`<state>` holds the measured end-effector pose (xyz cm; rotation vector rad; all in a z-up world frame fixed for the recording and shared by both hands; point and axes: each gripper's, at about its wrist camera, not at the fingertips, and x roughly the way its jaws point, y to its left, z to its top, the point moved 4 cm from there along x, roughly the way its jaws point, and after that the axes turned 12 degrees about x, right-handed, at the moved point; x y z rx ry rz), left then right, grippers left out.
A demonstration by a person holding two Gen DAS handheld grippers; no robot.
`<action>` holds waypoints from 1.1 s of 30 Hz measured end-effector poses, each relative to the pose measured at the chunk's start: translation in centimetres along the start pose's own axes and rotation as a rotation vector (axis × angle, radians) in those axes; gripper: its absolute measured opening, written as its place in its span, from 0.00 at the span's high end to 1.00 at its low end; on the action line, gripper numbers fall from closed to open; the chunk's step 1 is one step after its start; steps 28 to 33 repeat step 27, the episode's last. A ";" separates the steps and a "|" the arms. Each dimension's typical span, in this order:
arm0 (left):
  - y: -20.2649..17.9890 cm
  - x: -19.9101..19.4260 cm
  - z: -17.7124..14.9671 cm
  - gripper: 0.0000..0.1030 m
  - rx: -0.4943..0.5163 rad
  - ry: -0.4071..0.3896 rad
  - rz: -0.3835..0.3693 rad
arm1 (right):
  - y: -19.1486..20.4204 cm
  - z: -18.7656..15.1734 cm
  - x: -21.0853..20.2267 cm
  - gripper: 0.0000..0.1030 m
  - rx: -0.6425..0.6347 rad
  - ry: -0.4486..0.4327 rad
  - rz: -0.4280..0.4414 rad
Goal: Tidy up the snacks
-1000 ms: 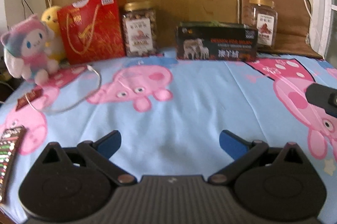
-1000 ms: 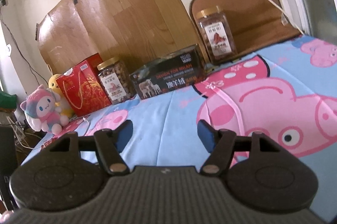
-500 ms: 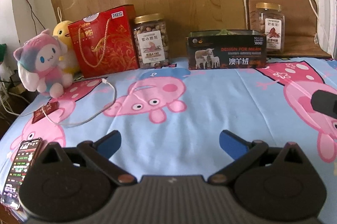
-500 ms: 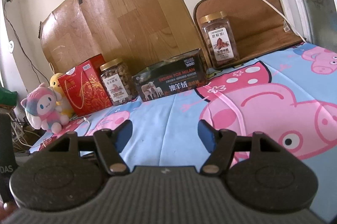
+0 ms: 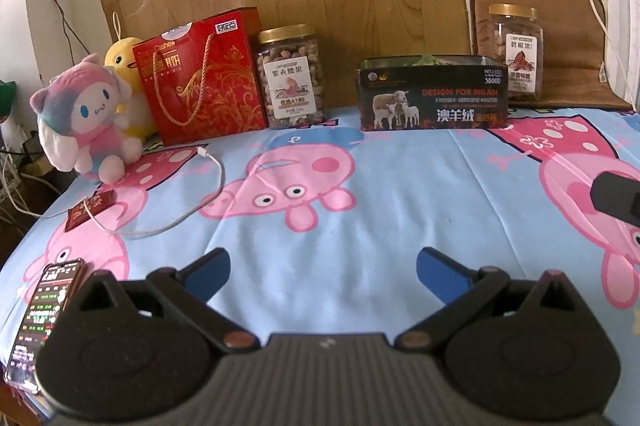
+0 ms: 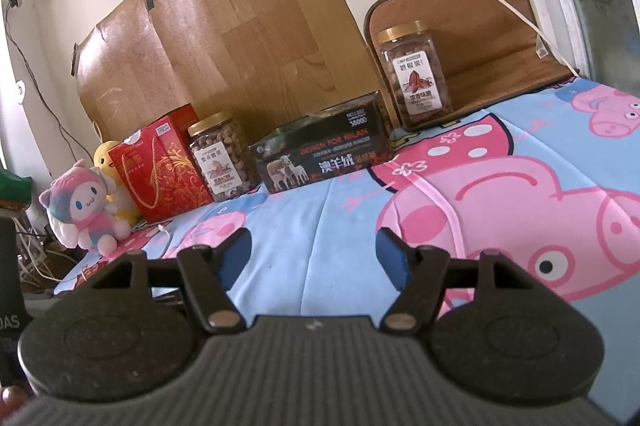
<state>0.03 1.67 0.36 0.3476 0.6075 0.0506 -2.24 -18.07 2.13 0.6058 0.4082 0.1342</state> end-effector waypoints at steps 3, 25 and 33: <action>0.0 0.0 0.0 0.00 -0.001 0.002 -0.004 | 0.0 0.0 0.0 0.31 0.001 0.000 -0.001; -0.4 0.2 -0.4 0.00 -0.013 0.031 -0.114 | 0.0 -0.1 -0.1 0.31 0.002 -0.001 -0.002; -0.4 0.1 -0.3 0.00 -0.020 0.022 -0.130 | 0.0 -0.1 -0.1 0.31 0.002 -0.001 -0.002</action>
